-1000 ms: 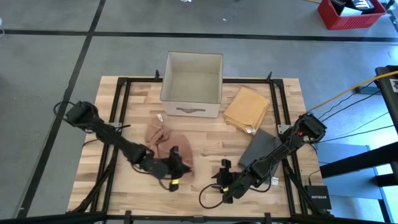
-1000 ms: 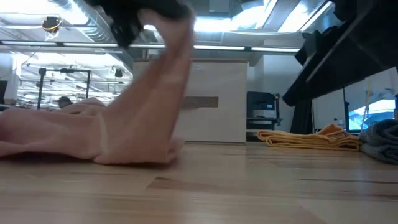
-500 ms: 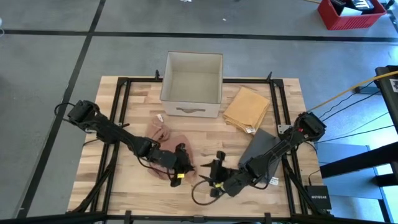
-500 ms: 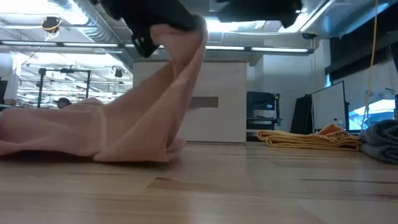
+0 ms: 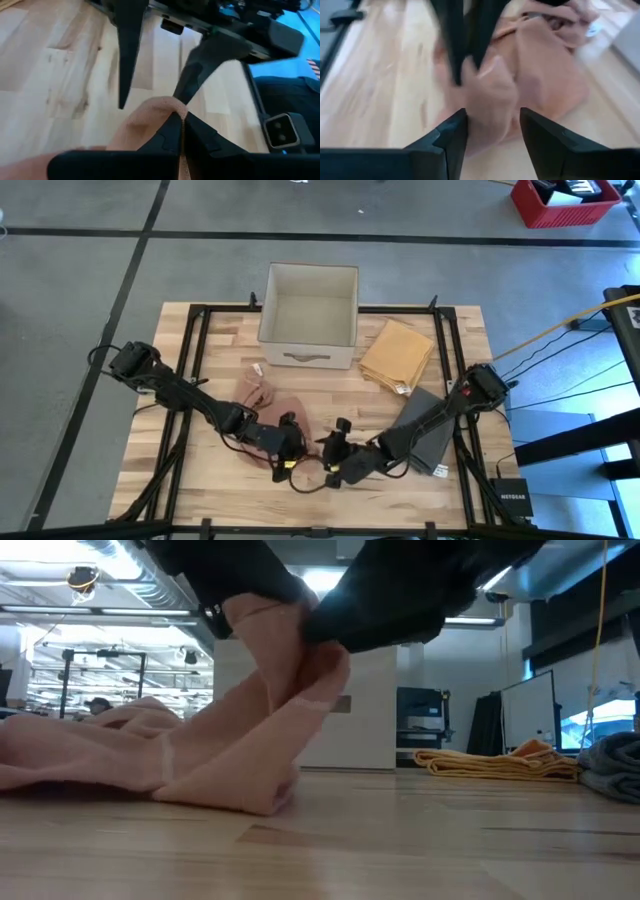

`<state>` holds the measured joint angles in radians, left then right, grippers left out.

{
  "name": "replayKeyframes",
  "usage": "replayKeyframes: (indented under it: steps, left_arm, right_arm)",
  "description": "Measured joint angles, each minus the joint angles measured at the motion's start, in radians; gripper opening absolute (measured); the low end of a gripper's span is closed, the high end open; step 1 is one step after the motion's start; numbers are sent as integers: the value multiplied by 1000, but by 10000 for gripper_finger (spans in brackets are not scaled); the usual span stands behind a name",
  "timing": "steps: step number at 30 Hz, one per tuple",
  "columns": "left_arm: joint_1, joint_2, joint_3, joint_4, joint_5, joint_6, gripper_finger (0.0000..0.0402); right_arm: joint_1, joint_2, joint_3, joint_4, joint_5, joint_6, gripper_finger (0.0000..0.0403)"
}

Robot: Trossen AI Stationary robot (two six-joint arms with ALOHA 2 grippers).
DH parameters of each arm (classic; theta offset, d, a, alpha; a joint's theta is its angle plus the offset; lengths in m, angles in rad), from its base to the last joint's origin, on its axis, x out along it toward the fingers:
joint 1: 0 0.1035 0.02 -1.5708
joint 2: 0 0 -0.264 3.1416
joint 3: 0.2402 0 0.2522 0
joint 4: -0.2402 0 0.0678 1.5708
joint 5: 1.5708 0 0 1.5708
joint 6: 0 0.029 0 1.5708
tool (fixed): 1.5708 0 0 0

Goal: Fold towel
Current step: Fold the brown towel

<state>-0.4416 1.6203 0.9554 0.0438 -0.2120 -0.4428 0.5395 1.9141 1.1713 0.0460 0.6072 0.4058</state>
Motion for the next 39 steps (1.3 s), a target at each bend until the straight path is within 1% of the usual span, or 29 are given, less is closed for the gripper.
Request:
replayKeyframes:
  steps: [2, 4, 6, 10, 11, 15, 18, 20, 23, 26, 29, 31, 34, 37, 39]
  left_arm:
    - [0, 0, 0, 2, 2, 2, 3]
    - [1, 0, 0, 12, 0, 6, 2]
    - [2, 0, 0, 33, -1, 21, 3]
    - [1, 0, 0, 120, -1, 50, 12]
    - [1, 0, 0, 144, -1, 51, 14]
    - [15, 0, 0, 223, 1, 28, 29]
    - [33, 0, 0, 235, 32, 36, 63]
    - [39, -7, 0, 189, 70, 37, 93]
    - [32, -27, 0, 76, 85, -30, 128]
    - [-5, -40, 0, -52, 83, -76, 143]
    - [-54, -43, 0, -130, 66, -148, 146]
    - [-86, -38, 0, -179, 35, -189, 146]
    - [-128, -16, 0, -247, -64, -232, 140]
    - [-165, 13, 0, -265, -180, -224, 133]
    - [-195, 35, 0, -264, -218, -202, 127]
  right_arm:
    - [2, 0, 0, 2, -16, -19, 172]
    - [3, 0, 0, 2, -28, -28, 147]
    - [1, 0, 0, -16, -34, -37, 111]
    - [2, -1, 0, -55, -43, -40, 22]
    - [3, -4, 0, -59, -49, -45, 13]
    - [4, -32, 1, -94, -69, -46, 21]
    - [13, -76, 0, -184, -67, -43, 9]
    - [31, -121, 0, -241, -15, -17, 7]
    - [89, -201, -1, -333, 93, 11, 10]
    - [146, -254, -30, -437, 165, 79, 5]
    - [184, -266, -68, -490, 167, 183, 8]
    - [203, -264, -104, -488, 168, 254, 8]
    - [211, -243, -170, -437, 191, 330, 4]
    - [206, -235, -214, -390, 180, 349, 5]
    - [202, -234, -226, -387, 179, 350, 9]
